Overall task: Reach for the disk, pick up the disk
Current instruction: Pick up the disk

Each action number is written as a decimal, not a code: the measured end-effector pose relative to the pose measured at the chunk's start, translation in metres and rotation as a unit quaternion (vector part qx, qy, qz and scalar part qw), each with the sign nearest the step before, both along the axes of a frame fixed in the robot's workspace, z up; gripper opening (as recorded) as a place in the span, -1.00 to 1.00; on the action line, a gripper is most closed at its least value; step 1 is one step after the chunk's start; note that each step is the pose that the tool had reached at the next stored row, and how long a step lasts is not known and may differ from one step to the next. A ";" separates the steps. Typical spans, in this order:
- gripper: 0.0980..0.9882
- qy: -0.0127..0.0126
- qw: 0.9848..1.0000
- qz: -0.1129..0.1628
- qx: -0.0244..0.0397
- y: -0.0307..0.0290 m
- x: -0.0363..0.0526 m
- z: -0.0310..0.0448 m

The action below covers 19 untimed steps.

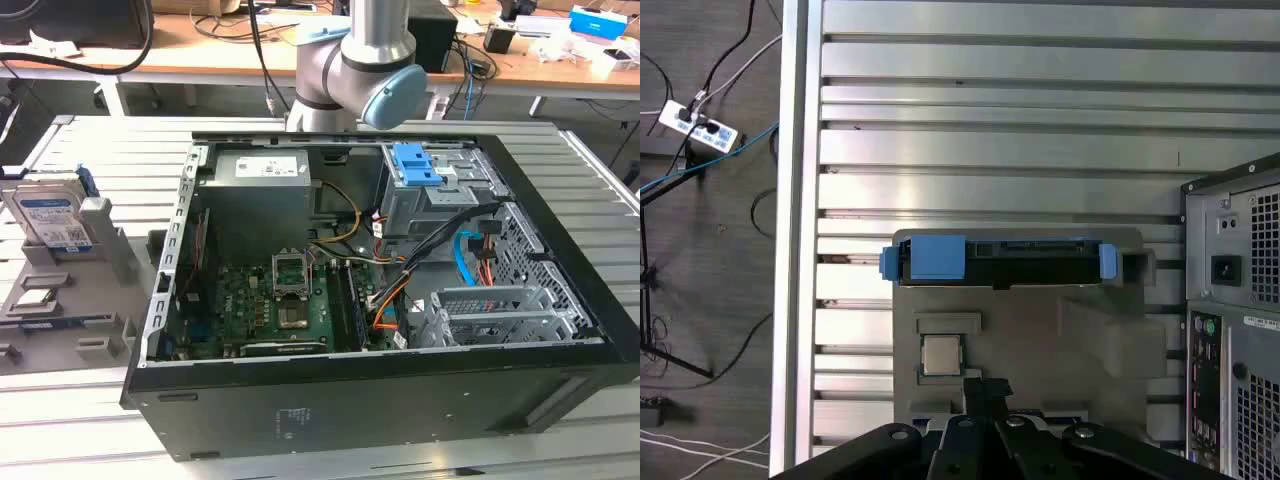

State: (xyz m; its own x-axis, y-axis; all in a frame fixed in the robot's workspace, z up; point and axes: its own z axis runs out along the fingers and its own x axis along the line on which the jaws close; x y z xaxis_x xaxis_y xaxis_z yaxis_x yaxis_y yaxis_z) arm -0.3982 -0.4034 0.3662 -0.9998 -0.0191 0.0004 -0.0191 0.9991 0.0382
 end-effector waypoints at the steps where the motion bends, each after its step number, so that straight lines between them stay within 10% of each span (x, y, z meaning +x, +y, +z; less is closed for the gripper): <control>1: -0.98 0.000 1.000 0.000 0.000 0.0000 0.0000 0.0000; 7: -0.98 0.000 0.999 0.033 0.000 0.0000 0.0000 0.0000; 19: -0.98 0.000 0.993 0.115 0.000 0.0000 0.0000 0.0000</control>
State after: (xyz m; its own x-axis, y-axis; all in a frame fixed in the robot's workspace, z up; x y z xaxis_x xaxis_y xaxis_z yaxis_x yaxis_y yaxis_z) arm -0.3982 -0.4034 0.3662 -0.9692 -0.2462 0.0005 -0.2460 0.9685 0.0382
